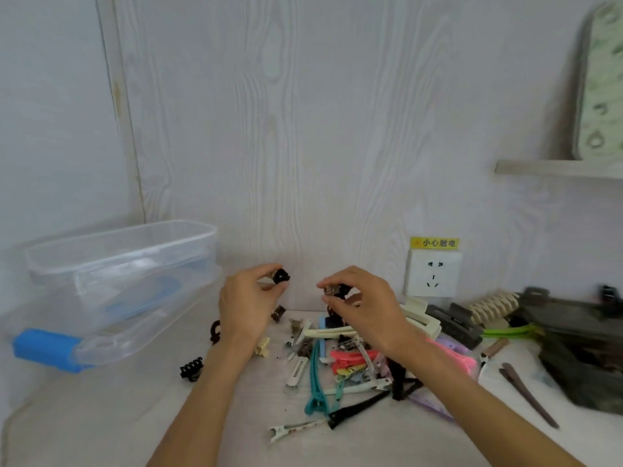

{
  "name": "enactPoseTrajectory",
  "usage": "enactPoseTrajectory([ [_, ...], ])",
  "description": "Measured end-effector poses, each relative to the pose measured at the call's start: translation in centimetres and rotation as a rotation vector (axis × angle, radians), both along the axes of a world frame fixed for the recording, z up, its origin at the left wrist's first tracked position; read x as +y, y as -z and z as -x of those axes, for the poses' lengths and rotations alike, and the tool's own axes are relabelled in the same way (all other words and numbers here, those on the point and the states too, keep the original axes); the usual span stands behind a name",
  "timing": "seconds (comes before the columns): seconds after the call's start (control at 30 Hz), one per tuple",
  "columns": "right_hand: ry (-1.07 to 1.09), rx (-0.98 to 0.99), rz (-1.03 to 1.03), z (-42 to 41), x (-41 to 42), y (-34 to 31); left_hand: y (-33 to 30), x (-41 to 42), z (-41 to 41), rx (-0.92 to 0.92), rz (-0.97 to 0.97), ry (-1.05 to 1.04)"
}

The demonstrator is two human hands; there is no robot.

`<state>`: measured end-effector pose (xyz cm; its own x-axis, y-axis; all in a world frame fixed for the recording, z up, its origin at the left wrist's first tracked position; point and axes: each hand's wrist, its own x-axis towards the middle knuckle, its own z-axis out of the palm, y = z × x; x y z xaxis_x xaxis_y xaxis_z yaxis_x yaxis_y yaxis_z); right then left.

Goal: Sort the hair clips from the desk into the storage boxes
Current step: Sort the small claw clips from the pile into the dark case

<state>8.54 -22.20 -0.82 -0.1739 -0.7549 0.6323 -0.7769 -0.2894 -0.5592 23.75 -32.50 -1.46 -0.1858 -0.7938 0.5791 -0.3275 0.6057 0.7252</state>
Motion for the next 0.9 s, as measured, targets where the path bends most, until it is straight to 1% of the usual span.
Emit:
enactPoseTrajectory([
  [0.07,0.088,0.14,0.01,2.3,4.0,0.2,-0.5,1.9,1.3,0.026,-0.003,0.092],
  [0.13,0.211,0.211,0.065,4.9,7.9,0.6,-0.7,4.2,3.0,0.024,0.002,0.192],
  [0.27,0.443,0.192,0.188,9.0,13.8,1.1,-0.3,8.8,6.7,-0.055,0.004,0.317],
  [0.3,0.545,0.185,0.219,10.6,16.4,1.2,-0.2,10.8,9.0,-0.068,0.002,0.376],
  [0.37,0.713,0.146,0.277,12.1,18.7,1.4,0.0,13.4,11.9,-0.095,0.018,0.443],
  [0.43,0.887,0.045,0.28,13.2,20.2,1.7,0.1,16.6,15.6,-0.111,0.081,0.47],
  [0.5,0.995,0.026,0.244,13.7,20.2,2.2,0.3,19.3,18.9,-0.082,0.121,0.477],
  [0.57,1.051,0.04,0.174,14.1,20.1,2.8,0.9,21.1,21.9,-0.079,0.129,0.477],
  [0.6,1.073,0.017,0.125,14.2,20.1,3.0,1.3,21.5,23.0,-0.094,0.132,0.482],
  [0.7,1.095,-0.108,0.032,14.6,20.4,3.1,2.6,21.4,24.9,-0.216,0.185,0.542],
  [0.77,1.099,-0.131,0.02,14.6,20.4,3.0,3.0,20.8,24.7,-0.28,0.19,0.576],
  [0.9,1.12,-0.106,-0.014,14.4,20.2,2.9,3.1,18.7,22.8,-0.285,0.152,0.579],
])
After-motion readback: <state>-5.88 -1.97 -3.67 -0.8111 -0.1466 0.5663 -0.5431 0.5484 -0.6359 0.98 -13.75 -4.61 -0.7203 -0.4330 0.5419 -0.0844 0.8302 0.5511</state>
